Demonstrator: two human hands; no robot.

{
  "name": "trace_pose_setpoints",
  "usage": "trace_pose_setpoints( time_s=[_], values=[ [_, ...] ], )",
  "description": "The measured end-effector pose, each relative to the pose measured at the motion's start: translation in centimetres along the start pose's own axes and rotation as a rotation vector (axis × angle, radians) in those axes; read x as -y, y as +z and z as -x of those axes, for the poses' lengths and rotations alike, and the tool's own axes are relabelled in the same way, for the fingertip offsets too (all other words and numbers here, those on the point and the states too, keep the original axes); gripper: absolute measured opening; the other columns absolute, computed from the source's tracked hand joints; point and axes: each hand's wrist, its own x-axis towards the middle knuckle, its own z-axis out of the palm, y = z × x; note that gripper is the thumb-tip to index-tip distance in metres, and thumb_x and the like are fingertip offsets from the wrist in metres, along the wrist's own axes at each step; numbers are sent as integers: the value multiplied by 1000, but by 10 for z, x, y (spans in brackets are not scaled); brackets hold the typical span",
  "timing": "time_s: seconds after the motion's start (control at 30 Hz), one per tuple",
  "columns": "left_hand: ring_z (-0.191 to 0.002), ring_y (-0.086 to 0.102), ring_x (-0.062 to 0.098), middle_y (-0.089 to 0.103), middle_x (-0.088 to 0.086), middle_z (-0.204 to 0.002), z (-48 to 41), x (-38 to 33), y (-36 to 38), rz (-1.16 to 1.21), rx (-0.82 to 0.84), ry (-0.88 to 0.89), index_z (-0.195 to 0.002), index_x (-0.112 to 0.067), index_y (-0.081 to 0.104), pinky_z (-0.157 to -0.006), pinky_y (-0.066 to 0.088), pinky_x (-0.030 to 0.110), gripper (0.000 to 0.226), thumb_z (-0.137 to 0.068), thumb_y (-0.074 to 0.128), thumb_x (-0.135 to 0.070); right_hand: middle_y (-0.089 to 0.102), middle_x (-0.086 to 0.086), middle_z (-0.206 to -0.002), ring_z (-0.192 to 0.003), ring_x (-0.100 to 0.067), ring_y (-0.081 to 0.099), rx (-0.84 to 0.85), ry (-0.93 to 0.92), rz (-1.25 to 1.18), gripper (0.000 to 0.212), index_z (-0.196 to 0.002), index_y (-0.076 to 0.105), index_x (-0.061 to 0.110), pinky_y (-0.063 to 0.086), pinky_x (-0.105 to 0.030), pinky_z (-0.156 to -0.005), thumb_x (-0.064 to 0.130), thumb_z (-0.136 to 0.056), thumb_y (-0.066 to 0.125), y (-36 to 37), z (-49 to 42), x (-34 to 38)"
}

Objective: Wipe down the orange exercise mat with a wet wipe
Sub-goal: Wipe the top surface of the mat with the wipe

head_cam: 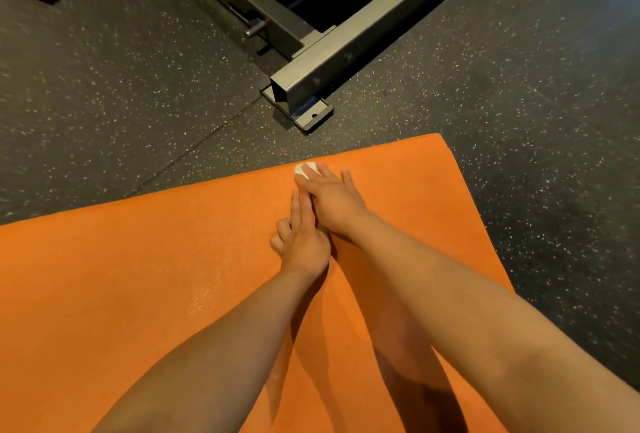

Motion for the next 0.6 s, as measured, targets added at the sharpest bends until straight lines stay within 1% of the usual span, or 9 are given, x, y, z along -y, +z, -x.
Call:
trace_pose_setpoints(
  time_s=[0.07,0.13,0.17,0.23,0.33,0.43,0.5,0.53,0.6],
  values=[
    [-115,34,22,-18,-17,-165,-1,-8,-2,-54,24,-28,-156,-49,0,-96,26,39,65,-102,34,-34,2,4,-170,-156,-17,-5,-72,189,59,83,-162,14,28,-4,-48,-123,4,-91,49,-7,4,-16],
    [-115,33,23,-18,-17,-165,-2,-13,-6,-78,34,-43,-154,-54,1,-94,25,39,63,-101,31,-36,-1,2,-170,-156,-19,-7,-108,326,41,85,-162,10,24,-2,-49,-124,2,-89,47,-11,8,-18],
    [-114,33,23,-19,-16,-165,-3,-14,-7,-85,34,-51,-153,-55,2,-92,24,39,64,-100,32,-36,-1,2,-170,-156,-19,-7,-110,324,23,83,-162,11,23,-1,-49,-124,3,-91,46,-9,11,-12],
    [-113,33,23,-21,-16,-164,-3,-17,-7,-93,35,-63,-153,-56,1,-89,26,39,68,-97,36,-39,3,1,-170,-156,-18,-5,-69,221,-34,72,-162,15,23,0,-48,-124,11,-96,44,-4,19,1],
    [-121,31,24,-13,-11,-167,-3,-28,-6,-152,-1,-101,-155,-48,10,-94,27,42,65,-98,37,-37,7,6,-170,-156,-15,-3,-12,135,-28,67,-161,21,28,-1,-49,-123,12,-100,43,-9,27,-7],
    [-139,20,21,7,-10,-167,-10,-47,-6,-221,-22,60,-153,-40,28,-105,21,43,58,-98,41,-27,2,6,-170,-156,-17,-5,-85,346,49,81,-162,15,28,1,-49,-123,1,-91,44,-23,34,-43],
    [-147,13,18,9,-14,-167,-12,-65,4,-189,54,140,-154,-40,26,-112,16,46,59,-98,41,-27,-2,6,-170,-156,-17,-8,-144,484,28,85,-162,10,26,2,-49,-124,-1,-89,44,-25,47,-61],
    [-149,9,17,5,-15,-167,-11,-72,11,-176,73,117,-155,-40,22,-115,13,47,61,-99,40,-28,-2,5,-170,-156,-17,-8,-154,483,10,83,-162,10,26,3,-49,-124,1,-90,44,-23,53,-63],
    [-152,0,16,-4,-17,-167,-8,-76,23,-167,82,62,-157,-41,13,-119,3,50,62,-101,37,-30,0,4,-170,-156,-18,-7,-144,387,-19,76,-161,14,25,4,-49,-124,7,-94,44,-16,58,-61]
  ],
)
